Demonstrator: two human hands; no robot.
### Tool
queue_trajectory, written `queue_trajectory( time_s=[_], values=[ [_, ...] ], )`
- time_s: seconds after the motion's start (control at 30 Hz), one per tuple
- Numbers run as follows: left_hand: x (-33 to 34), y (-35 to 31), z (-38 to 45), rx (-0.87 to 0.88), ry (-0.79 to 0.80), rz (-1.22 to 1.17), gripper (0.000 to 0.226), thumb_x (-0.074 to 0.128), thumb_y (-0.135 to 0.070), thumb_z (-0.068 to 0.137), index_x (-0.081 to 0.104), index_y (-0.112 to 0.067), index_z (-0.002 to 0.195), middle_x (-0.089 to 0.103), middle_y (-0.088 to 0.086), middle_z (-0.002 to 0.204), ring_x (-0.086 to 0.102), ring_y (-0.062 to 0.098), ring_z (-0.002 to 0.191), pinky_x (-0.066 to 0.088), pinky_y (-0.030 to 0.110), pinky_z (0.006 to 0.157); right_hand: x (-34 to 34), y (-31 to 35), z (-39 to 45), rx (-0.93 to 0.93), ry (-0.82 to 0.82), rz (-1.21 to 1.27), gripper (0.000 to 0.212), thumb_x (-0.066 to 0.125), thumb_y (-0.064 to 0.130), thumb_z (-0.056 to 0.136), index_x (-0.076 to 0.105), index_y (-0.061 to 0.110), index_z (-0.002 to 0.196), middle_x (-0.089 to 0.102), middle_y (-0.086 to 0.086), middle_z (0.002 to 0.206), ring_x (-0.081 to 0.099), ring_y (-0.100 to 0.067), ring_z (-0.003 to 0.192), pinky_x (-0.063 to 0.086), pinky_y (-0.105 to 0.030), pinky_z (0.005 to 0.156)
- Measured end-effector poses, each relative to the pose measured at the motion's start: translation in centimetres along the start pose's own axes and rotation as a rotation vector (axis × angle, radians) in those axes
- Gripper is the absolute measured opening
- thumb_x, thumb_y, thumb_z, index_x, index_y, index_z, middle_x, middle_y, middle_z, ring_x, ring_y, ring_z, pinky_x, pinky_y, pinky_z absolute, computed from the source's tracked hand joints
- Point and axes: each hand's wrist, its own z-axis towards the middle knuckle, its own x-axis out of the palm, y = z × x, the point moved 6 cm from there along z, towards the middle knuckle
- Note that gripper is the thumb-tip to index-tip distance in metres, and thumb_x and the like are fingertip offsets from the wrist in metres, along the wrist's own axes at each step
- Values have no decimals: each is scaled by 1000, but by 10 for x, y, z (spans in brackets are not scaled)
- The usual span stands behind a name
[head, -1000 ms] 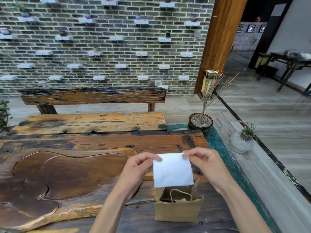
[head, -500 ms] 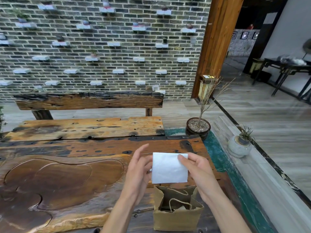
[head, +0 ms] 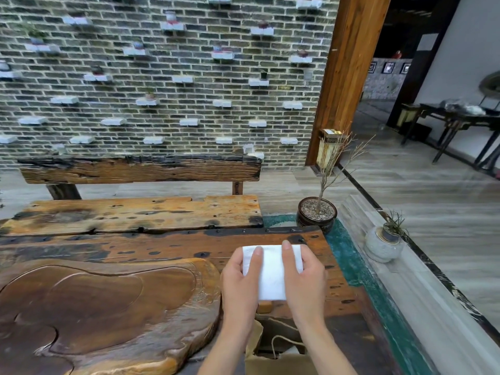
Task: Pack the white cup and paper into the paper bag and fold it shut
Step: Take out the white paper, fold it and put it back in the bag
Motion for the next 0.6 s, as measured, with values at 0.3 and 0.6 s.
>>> queue_trajectory(
  time_s=[0.3,0.6],
  values=[
    [-6,-9,4,59,-60,31,15,64,-26,91,66,-25,77,70,-1,71,71,31,73,55,60,56,-1,-8,9,-21,11,45,41,59,40,95,65,12,65,61,-10,52,54,-28,50,31,-27,48],
    [-1,-4,34,-106,482,269,16,68,-28,88,69,-15,79,72,11,79,71,27,74,49,33,61,-14,-14,32,-19,353,-104,22,59,48,90,69,30,84,71,4,75,67,-16,74,55,-39,72]
  ],
)
